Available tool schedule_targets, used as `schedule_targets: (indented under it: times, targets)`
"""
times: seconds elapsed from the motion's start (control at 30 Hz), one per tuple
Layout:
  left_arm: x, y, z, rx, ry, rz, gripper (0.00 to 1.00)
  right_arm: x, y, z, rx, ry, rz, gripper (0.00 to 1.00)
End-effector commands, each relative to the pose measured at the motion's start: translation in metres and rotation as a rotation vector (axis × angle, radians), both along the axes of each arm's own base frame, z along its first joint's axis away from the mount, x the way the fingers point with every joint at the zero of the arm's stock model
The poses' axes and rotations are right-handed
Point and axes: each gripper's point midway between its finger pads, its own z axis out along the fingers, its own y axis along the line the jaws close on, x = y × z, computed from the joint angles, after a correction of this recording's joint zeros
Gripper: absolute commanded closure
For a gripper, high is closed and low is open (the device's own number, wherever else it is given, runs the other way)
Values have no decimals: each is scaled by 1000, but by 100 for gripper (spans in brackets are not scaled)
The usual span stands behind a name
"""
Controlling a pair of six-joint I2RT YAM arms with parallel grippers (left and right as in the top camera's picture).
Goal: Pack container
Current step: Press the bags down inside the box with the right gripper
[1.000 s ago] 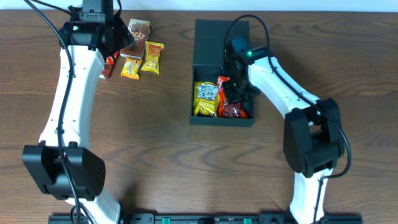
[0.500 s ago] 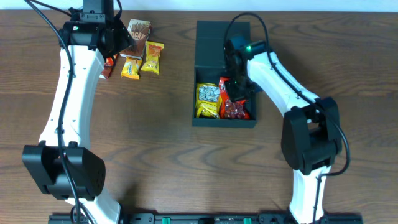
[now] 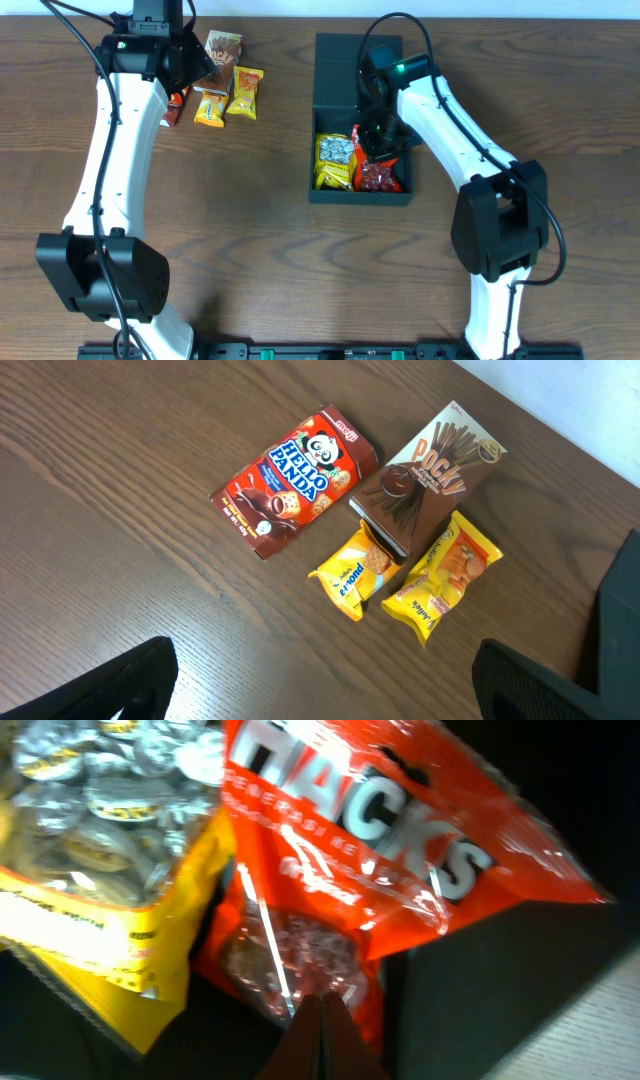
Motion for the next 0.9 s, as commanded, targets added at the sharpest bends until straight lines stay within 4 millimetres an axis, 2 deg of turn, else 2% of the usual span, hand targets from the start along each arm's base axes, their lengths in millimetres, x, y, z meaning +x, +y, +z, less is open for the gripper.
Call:
schedule_targets:
  times: [0.0,0.2,0.43,0.63,0.7,0.87]
  targets:
    - [-2,7,6,26,-9,11,5,-1,9,1,32,-6,29,98]
    - [-1,7,7,26,-11,11,5,-21,3,-38,23,52,19,98]
    - [-1,7,7,26,-12,11,5,-17,2,-64,26,7,12,98]
    - [-1,7,7,26,-12,11,5,-2,-5,-63,-22,-61,14,99]
    - [-1,7,7,26,-12,11,5,0,-9,-57,-48,-65,14,98]
    - [0,7,7,25,-16,11,5,13,-18,-26,-106,-131,14,99]
